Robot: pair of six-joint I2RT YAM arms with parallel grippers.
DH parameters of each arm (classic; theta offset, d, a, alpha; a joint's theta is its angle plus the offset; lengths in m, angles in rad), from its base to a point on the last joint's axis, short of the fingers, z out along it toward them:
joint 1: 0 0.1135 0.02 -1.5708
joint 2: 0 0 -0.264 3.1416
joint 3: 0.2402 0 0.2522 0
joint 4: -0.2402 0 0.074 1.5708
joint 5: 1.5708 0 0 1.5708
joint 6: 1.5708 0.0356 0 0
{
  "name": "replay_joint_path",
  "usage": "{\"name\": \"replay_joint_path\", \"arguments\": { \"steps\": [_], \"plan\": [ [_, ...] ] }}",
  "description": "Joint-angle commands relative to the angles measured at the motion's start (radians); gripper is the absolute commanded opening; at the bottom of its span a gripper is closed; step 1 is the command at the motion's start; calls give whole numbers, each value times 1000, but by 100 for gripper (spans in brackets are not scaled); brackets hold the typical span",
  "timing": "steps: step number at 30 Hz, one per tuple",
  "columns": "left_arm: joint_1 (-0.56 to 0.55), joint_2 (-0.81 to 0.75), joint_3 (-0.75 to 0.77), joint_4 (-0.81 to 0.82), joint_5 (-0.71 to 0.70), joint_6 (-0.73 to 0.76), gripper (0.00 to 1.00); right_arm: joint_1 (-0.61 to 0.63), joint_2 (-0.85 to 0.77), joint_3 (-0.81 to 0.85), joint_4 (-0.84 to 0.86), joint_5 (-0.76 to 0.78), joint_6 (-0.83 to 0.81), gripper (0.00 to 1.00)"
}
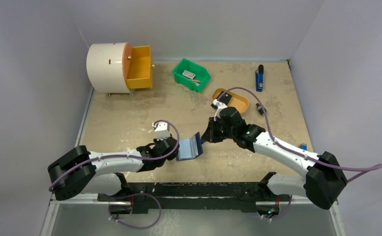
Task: Put the credit cards into the card holder
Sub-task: Close the card holder at the center of the board.
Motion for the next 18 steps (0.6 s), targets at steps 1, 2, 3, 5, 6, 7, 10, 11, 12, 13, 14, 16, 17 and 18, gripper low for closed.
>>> {"name": "replay_joint_path", "arguments": {
  "steps": [1, 2, 3, 5, 6, 7, 10, 11, 12, 13, 14, 16, 17, 18],
  "plan": [
    [7, -36, 31, 9, -29, 25, 17, 1, 1, 0, 97, -66, 19, 0],
    [8, -35, 28, -12, -43, 19, 17, 3, 6, 0, 110, -86, 27, 0],
    [8, -32, 27, -27, -52, 7, 16, 6, 10, -1, 133, -98, 37, 0],
    [10, -24, 23, -50, -71, -12, 14, 11, 31, -1, 168, -122, 53, 0],
    [12, -20, 21, -62, -78, -22, 12, 15, 50, 0, 185, -135, 59, 0],
    [13, -19, 18, -69, -82, -31, 11, 21, 65, 5, 197, -144, 64, 0],
    [15, -31, -2, -64, -81, -44, 10, 41, 109, 16, 236, -161, 73, 0],
    [16, -38, -10, -59, -80, -45, 9, 48, 125, 21, 249, -168, 76, 0],
    [17, -44, -18, -54, -78, -45, 9, 55, 145, 31, 258, -174, 78, 0],
    [17, -49, -24, -50, -75, -45, 9, 62, 165, 40, 267, -183, 79, 0],
    [19, -53, -30, -46, -72, -45, 9, 69, 184, 51, 275, -189, 80, 0],
    [23, -56, -40, -43, -69, -48, 8, 81, 221, 71, 290, -199, 82, 0],
    [23, -58, -43, -42, -68, -51, 7, 86, 238, 81, 294, -200, 85, 0],
    [23, -62, -49, -41, -66, -53, 6, 89, 250, 88, 300, -203, 90, 0]
  ]
}}
